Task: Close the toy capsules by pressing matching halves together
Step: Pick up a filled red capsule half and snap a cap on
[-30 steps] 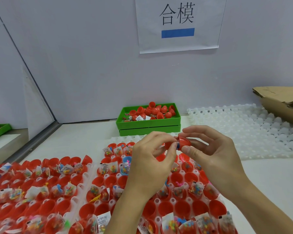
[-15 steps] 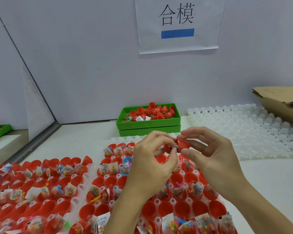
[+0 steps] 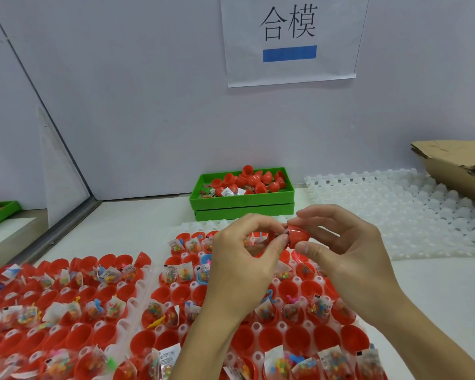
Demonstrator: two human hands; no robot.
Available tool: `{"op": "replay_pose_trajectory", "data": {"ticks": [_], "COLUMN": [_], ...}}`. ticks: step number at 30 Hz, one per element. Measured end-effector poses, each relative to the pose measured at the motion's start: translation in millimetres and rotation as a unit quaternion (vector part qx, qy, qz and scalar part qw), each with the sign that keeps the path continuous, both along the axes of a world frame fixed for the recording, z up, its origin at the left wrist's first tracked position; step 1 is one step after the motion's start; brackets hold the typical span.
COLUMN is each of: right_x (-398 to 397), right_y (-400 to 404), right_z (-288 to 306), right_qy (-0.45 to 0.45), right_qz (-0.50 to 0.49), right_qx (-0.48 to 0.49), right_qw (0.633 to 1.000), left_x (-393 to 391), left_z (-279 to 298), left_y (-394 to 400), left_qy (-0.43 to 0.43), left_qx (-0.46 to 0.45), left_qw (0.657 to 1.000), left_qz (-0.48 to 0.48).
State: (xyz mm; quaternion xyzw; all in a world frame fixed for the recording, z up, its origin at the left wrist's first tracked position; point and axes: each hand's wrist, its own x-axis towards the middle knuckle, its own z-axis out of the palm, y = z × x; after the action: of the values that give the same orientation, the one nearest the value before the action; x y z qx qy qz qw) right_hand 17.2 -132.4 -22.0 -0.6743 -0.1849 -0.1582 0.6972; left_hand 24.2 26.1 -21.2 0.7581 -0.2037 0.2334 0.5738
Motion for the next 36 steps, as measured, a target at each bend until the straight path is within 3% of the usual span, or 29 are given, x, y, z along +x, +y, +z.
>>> {"op": "replay_pose_trajectory", "data": {"ticks": [3,9,14,27,36], "right_x": [0.4,1.1,1.1,0.7,1.3], "right_y": [-0.3,-0.6,-0.6,0.3,-0.2], "right_z": [0.3,-0.9,-1.0,-1.2,-1.4], "right_qy": [0.003,-0.001,-0.008,-0.012,-0.009], "right_qz": [-0.008,-0.012,-0.01,-0.004,-0.01], "right_qx": [0.001,0.011,0.006,0.015,0.013], "right_qw": [1.0,1.0,1.0,1.0,1.0], "left_x": [0.2,-0.4,-2.0,-2.8,-2.2], "left_z": [0.3,-0.2,1.1,2.0,0.0], "left_y": [1.1,2.2,1.8,0.2,-3.9], "left_qy": [0.001,-0.028,0.009,-0.087,-0.042], "left_qx": [-0.03,-0.002,-0.011,0.146,0.072], "left_qw": [0.999,0.999,0.999,0.985,0.996], "left_qz": [-0.025,-0.029,-0.031,0.028,0.025]}}
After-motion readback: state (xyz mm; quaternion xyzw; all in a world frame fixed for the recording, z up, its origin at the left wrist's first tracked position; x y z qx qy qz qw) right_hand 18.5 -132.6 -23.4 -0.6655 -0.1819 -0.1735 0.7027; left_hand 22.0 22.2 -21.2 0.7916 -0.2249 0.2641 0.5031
